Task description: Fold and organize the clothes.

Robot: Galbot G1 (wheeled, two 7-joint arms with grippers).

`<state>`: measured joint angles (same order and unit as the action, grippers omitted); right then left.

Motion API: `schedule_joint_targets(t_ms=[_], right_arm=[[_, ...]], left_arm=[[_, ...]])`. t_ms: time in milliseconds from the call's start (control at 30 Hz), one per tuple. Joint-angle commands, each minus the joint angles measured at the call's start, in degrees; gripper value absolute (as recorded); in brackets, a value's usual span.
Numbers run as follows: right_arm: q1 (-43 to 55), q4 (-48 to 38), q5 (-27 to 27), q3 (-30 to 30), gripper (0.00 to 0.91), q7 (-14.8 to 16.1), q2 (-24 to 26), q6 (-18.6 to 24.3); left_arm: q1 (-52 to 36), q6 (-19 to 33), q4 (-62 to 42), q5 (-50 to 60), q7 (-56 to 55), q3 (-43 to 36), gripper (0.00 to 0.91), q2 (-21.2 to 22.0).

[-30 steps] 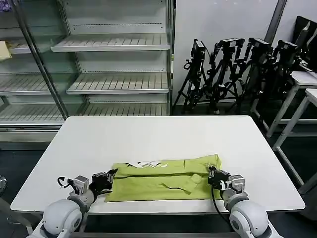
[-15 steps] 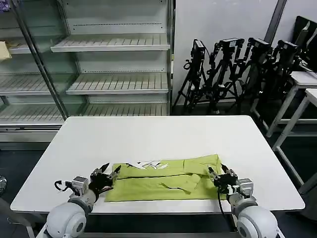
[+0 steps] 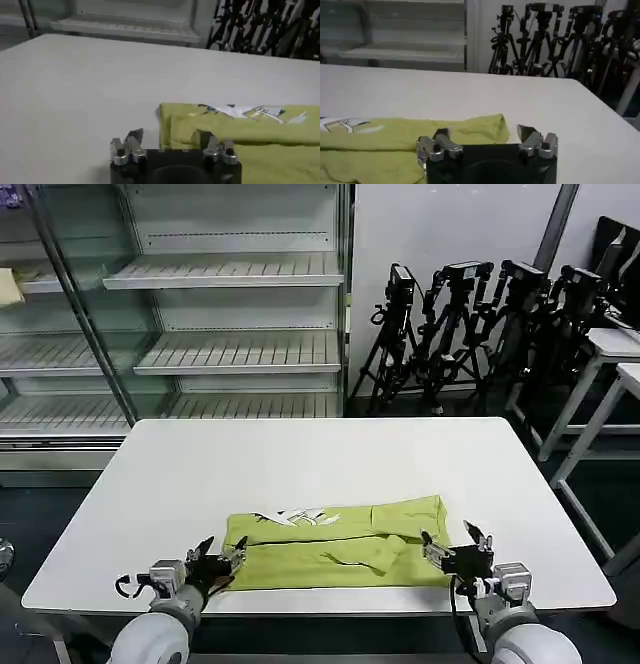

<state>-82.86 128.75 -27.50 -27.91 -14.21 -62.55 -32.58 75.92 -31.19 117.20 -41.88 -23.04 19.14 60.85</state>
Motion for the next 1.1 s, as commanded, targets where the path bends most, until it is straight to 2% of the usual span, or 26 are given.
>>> schedule_joint_targets(t_ms=[33,400,633,767,1100], right_arm=[[-1.7,1.6,0.5,-0.7,0.907,0.0,-0.3,0.0],[-1.2,0.8,1.6,1.1,0.907,-0.1,-0.7,-0.1],[-0.7,0.6,2.3,2.2,0.907,-0.1,-1.0,-0.1],[-0.5,0.5,2.5,2.5,0.907,-0.1,-1.1,-0.1],[-0.3,0.4,2.5,2.0,0.907,0.0,-1.0,0.2]], left_arm=[[1.5,0.0,0.0,-2.2,-2.2,-1.4,0.010,1.6],[1.0,1.4,0.9,0.4,-0.6,-2.6,0.010,2.8],[0.2,1.1,1.6,2.8,2.1,0.9,0.010,-0.5],[-0.2,0.5,2.1,4.8,4.0,4.6,0.010,-5.7],[3.0,-1.4,-1.6,9.8,11.9,21.1,0.010,-21.5]])
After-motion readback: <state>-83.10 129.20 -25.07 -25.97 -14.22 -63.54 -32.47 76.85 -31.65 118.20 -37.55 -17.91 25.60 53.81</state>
